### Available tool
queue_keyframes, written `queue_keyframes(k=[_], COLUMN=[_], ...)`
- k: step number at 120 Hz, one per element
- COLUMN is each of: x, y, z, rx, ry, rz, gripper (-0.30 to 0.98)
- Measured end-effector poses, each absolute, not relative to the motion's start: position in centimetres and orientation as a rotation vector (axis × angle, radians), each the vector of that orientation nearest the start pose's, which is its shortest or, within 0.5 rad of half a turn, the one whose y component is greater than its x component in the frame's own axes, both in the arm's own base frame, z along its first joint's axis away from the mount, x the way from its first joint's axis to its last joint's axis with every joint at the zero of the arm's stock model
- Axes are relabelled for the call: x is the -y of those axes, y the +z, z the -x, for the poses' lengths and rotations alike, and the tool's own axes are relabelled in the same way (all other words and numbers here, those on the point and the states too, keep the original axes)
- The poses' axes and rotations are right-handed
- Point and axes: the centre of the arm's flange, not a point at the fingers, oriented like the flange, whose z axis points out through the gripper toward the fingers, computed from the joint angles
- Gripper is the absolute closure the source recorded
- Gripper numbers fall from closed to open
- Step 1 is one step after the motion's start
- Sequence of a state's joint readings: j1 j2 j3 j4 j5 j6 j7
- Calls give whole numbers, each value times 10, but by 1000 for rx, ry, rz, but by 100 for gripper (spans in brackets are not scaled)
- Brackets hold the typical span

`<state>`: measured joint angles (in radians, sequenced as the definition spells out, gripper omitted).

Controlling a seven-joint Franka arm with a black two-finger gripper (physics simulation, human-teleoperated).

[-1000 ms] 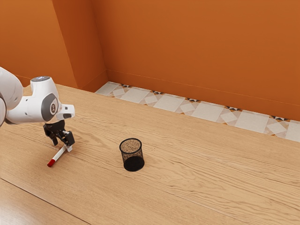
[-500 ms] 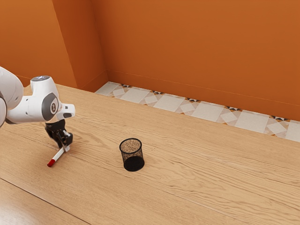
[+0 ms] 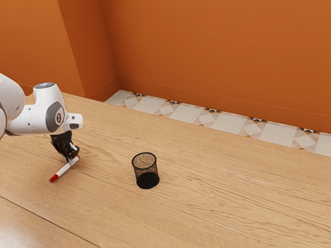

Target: Put the marker into the pen holder.

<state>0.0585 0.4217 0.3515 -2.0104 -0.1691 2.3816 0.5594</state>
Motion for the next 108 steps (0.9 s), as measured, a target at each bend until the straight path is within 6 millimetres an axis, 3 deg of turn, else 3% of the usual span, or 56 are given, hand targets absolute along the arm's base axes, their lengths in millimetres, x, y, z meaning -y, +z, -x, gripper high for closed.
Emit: queue_keyframes(k=[22, 42, 90, 108], x=[-228, -210, -77, -31], y=[270, 317, 426, 442], z=[-559, -569, -614, -620], rx=[-88, -128, -386, -469], ry=[-1, -121, -473, -535], rz=[3119, 3111, 3112, 3121], gripper=[77, 78, 79, 79])
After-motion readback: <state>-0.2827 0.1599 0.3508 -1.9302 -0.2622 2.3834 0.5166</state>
